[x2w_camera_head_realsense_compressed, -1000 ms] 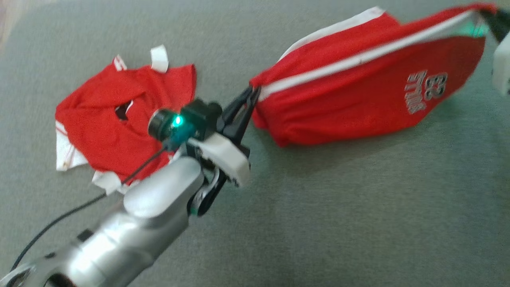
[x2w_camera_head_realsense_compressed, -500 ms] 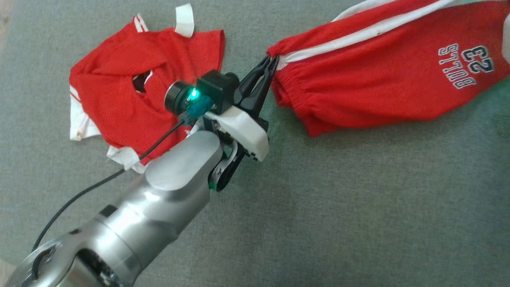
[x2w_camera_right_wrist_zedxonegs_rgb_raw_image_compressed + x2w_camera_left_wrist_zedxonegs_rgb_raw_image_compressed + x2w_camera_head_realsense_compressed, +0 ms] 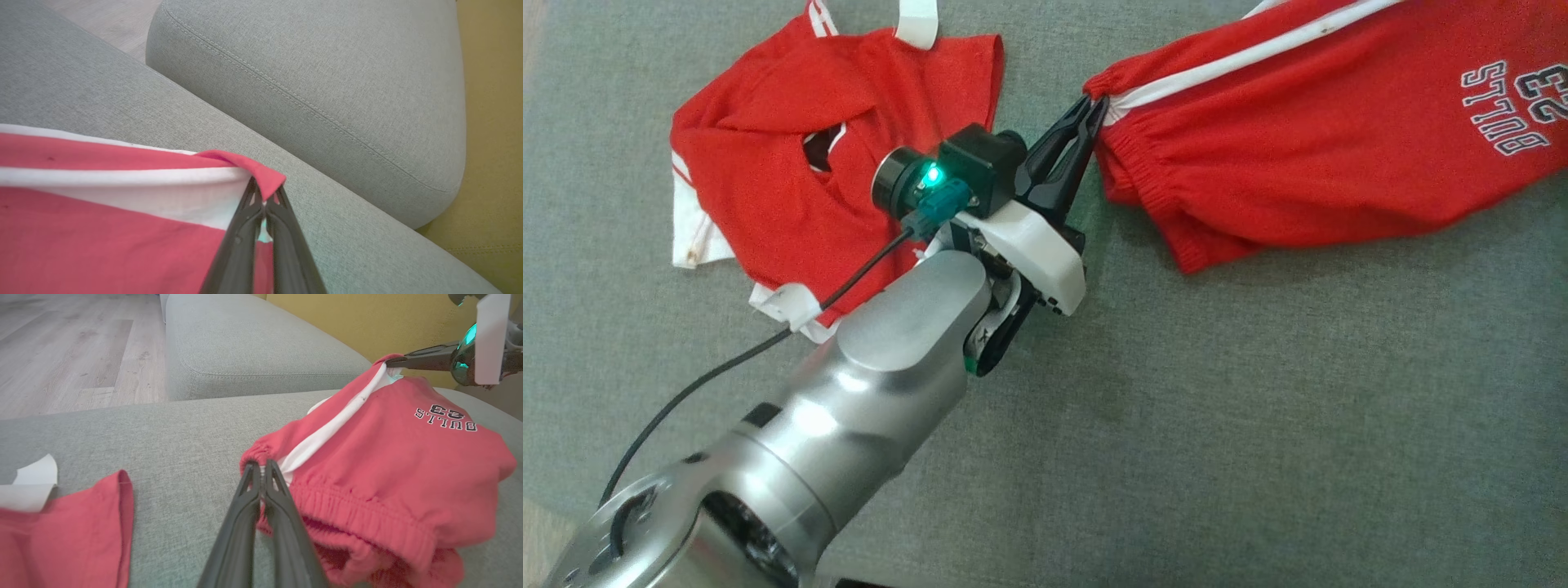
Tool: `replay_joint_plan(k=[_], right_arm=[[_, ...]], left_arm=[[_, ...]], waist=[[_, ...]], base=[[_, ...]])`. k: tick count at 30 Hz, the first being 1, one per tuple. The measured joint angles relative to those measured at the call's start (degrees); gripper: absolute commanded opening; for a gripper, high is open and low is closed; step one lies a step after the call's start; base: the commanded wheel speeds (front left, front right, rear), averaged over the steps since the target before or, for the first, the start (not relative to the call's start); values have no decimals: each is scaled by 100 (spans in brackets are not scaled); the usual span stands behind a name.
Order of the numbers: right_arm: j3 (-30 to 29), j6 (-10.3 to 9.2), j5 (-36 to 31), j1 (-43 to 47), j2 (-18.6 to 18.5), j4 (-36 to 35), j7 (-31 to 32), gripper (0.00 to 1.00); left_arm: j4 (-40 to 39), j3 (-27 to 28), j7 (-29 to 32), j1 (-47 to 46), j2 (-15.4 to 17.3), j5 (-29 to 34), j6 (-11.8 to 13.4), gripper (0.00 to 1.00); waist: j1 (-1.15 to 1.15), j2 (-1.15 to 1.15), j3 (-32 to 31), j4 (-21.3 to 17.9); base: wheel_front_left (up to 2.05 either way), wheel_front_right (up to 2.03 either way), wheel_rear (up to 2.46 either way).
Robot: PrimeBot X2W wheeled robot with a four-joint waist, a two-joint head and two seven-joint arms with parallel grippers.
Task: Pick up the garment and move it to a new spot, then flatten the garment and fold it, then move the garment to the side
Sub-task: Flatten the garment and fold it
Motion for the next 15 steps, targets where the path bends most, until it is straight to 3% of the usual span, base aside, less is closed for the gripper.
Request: replay_joint_plan(k=[4,5,6,8,10,13,14,15], right_arm=[[84,0,55,-82,1,123,-98,2],[87,0,60,-105,3,166,-119,89],[84,0,101,-129,15,215,-157,100],[90,0,178,-173,27,278,-194,100],[97,0,194,-209,33,311,-303,100],[96,0,274,-277,91,427,-431,100],[92,0,299,-279,119,472,-466,100],[93,0,320,-277,148,517,-509,100]], left_arm=[[54,7,-8,-62,-47,0,-33,0],[63,14,-9,-69,-56,0,-36,0],[75,25,-10,-75,-63,0,-62,0],[82,27,-29,-96,-75,0,-78,9],[92,27,-52,-125,-78,0,-86,32],[141,27,-53,-166,-94,0,-116,39],[169,26,-55,-164,-100,0,-126,46],[203,27,-58,-163,-103,0,-126,69]], waist=[[-1,0,75,27],[0,0,96,33],[0,0,116,37],[0,0,148,48],[0,0,171,58],[0,0,165,64],[0,0,145,62],[0,0,119,57]], base=[[0,0,0],[0,0,0],[0,0,0],[0,0,0],[0,0,0],[0,0,0],[0,0,0],[0,0,0]])
